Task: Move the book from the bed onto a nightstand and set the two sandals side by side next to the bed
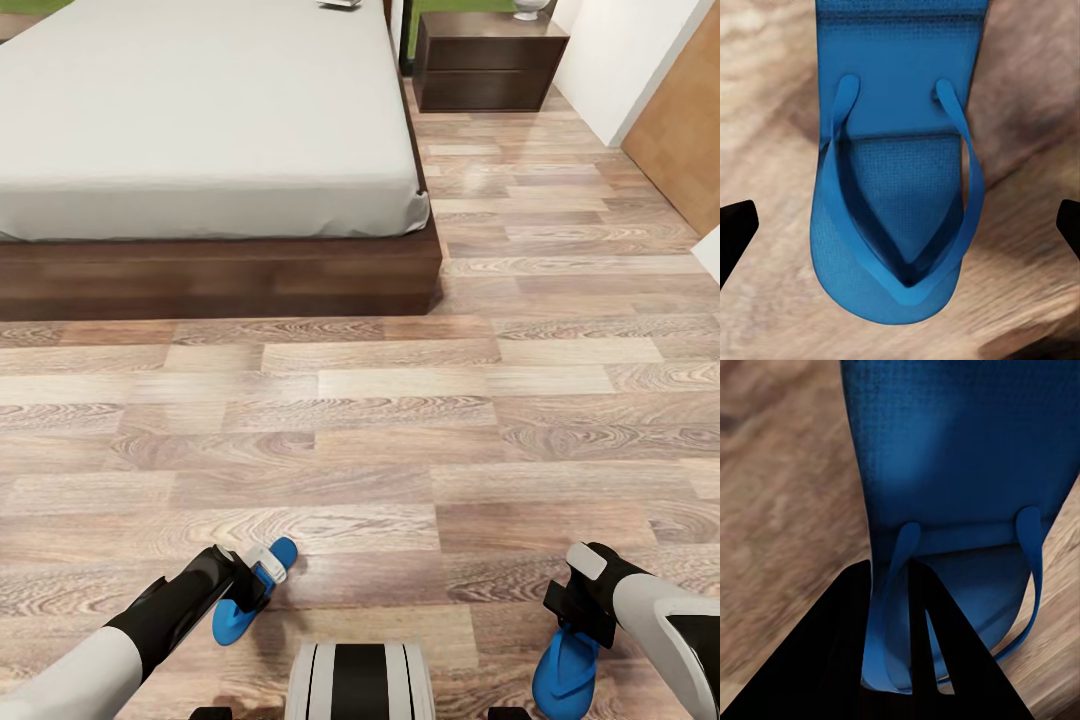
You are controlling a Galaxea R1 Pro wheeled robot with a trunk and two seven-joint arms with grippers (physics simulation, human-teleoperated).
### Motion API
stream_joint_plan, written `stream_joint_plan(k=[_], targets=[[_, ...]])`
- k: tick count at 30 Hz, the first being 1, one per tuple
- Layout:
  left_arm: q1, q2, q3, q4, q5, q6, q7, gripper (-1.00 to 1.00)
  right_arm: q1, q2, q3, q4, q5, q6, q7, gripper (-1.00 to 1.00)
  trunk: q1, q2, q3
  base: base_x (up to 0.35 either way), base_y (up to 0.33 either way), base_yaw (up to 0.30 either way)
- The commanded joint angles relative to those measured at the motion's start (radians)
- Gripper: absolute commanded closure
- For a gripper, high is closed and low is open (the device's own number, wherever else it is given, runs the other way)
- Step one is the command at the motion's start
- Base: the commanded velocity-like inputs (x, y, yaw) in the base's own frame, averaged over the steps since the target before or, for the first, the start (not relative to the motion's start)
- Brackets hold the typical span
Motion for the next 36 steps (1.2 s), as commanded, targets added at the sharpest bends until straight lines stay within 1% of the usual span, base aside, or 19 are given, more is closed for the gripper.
stream_joint_plan(k=[1, 14, 17, 20, 21, 24, 28, 30, 34, 35, 36], targets=[[-0.001, 0.001, -0.003, -0.002, -0.004, 0.004, -0.004, -1.00, -0.001, 0.000, 0.006, 0.000, -0.012, 0.003, -0.002, 1.00, 0.000, 0.000, -0.001, 0.000, 0.000, 0.000], [-0.001, 0.001, -0.003, -0.003, -0.004, 0.004, -0.003, -1.00, -0.001, 0.000, 0.005, 0.000, -0.014, -0.004, 0.002, 1.00, 0.000, 0.000, -0.001, 0.000, 0.000, 0.000], [-0.001, 0.001, -0.003, -0.003, -0.004, 0.004, -0.004, -1.00, -0.001, -0.001, 0.004, 0.000, -0.015, -0.033, 0.006, 1.00, 0.000, 0.000, -0.001, 0.000, 0.000, 0.000], [-0.001, 0.001, -0.003, -0.003, -0.004, 0.004, -0.004, -1.00, 0.000, -0.002, 0.004, 0.000, -0.016, -0.100, 0.008, 1.00, 0.000, 0.000, -0.001, 0.000, 0.000, 0.000], [-0.001, 0.001, -0.003, -0.003, -0.004, 0.004, -0.004, -1.00, 0.000, -0.003, 0.004, 0.000, -0.015, -0.139, 0.008, 1.00, 0.000, 0.000, -0.001, 0.000, 0.000, 0.000], [-0.001, 0.002, -0.003, -0.003, -0.004, 0.004, -0.004, -1.00, 0.001, -0.010, 0.004, 0.002, -0.016, -0.193, 0.009, 1.00, 0.000, 0.000, -0.001, 0.000, 0.000, 0.000], [-0.001, 0.002, -0.003, -0.003, -0.004, 0.004, -0.004, -1.00, 0.001, -0.019, 0.004, 0.004, -0.018, -0.219, 0.020, 1.00, 0.000, 0.000, -0.001, 0.000, 0.000, 0.000], [-0.001, 0.002, -0.003, -0.003, -0.004, 0.004, -0.004, -1.00, 0.001, -0.022, 0.003, 0.004, -0.019, -0.223, 0.031, 1.00, 0.000, 0.000, -0.001, 0.000, 0.000, 0.000], [-0.001, 0.002, -0.003, -0.003, -0.004, 0.004, -0.005, -1.00, 0.001, -0.036, 0.004, 0.005, -0.021, -0.227, 0.089, 1.00, 0.000, 0.000, -0.001, 0.000, 0.000, 0.000], [-0.001, 0.002, -0.003, -0.003, -0.004, 0.004, -0.005, -1.00, 0.001, -0.046, 0.004, 0.008, -0.024, -0.226, 0.127, 1.00, 0.000, 0.000, -0.001, 0.000, 0.000, 0.000], [-0.001, 0.002, -0.003, -0.003, -0.004, 0.004, -0.005, -1.00, 0.001, -0.051, 0.004, 0.012, -0.027, -0.223, 0.150, 1.00, 0.000, 0.000, -0.001, 0.000, 0.000, 0.000]])
